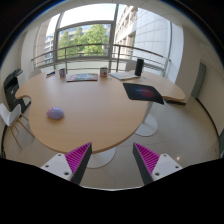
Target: Arrange mouse
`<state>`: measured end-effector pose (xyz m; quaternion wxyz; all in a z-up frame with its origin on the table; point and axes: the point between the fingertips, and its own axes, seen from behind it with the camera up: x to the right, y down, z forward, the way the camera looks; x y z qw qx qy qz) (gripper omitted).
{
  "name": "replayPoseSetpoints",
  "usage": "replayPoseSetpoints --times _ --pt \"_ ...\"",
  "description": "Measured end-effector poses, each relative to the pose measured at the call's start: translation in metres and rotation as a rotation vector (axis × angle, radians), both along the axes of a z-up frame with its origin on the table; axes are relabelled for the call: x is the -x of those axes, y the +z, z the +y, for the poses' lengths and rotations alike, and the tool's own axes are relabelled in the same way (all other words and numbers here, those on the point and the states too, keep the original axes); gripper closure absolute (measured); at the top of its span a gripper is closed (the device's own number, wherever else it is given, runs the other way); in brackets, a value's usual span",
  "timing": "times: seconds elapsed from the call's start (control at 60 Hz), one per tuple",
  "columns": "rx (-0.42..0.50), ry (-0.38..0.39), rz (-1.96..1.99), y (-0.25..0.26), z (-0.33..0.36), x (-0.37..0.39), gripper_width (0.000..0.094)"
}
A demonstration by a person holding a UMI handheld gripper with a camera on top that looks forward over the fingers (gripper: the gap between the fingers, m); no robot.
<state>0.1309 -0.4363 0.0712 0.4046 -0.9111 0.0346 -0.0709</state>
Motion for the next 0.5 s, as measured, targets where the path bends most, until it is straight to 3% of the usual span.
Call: replayPoseSetpoints --times 0.267,0.5 --pt "-0.002 0.128 0.063 -0.048 0.064 0.156 0.0086" --pt "-0.025 0.173 0.041 -0.074 0.15 0.221 0.009"
